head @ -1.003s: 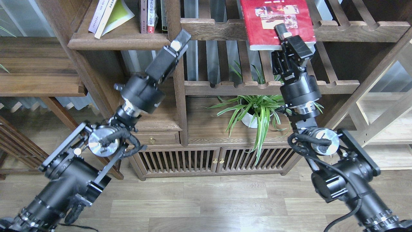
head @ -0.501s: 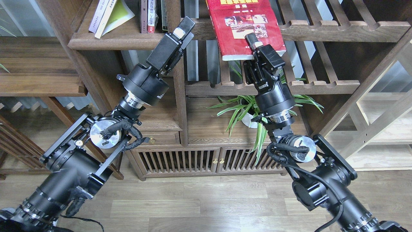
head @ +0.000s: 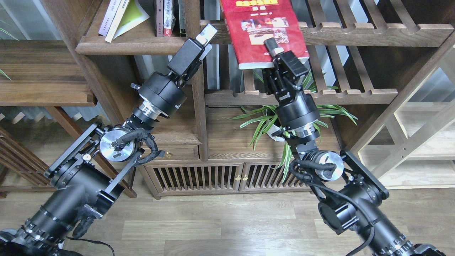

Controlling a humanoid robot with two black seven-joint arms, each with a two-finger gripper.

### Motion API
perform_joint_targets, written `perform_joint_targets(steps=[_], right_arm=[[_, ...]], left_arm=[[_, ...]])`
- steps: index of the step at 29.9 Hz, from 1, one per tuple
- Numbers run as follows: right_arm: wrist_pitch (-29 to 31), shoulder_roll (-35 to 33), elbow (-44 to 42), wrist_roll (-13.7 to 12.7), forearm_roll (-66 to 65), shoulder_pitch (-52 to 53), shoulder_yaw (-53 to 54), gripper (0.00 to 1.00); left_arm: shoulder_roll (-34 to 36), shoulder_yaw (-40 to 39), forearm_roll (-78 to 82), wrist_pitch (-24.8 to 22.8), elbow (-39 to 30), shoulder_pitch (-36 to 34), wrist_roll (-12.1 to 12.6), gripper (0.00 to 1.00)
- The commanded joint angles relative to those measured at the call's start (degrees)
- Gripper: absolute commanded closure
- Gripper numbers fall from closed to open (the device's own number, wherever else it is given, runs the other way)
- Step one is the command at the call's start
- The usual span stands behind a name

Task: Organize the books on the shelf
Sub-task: 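Pull the red book down and grip it with the left gripper too, then lower the red book with both grippers in front of the middle shelf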

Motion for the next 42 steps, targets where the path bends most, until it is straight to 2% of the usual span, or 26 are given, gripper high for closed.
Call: perform_joint_targets(steps=[1,6,11,29,37,42], right_arm=[[0.0,0.1,0.1,-0.1,0.0,-0.6,-0.9,0.97],[0.0,0.1,0.3,-0.8,-0.1,-0.6,-1.7,0.97],[0.0,0.0,0.3,-1.1,-0.1,-0.6,-1.8,0.97],[0.0,-3.7,1.3,-1.3,-0.1,-3.3,-1.2,0.98],[0.0,-7.4,1.7,-1.9,-0.2,-6.4,-1.8,0.99],[0.0,-7.2,1.7,-1.9,-0.3,-6.4,-1.8,0.99]], left_arm=[[0.0,0.2,0.0,0.3,0.3,0.2,0.2,0.02],[0.0,0.2,0.1,0.4,1.8,0.3,0.5,0.02],[0.0,0.4,0.0,0.4,2.4,0.7,3.1,0.02],[0.0,0.6,-0.4,0.8,7.9,0.5,3.2,0.03],[0.0,0.7,-2.6,1.4,8.6,-0.3,3.2,0.03],[0.0,1.0,-2.6,1.4,8.7,-0.2,3.2,0.03]])
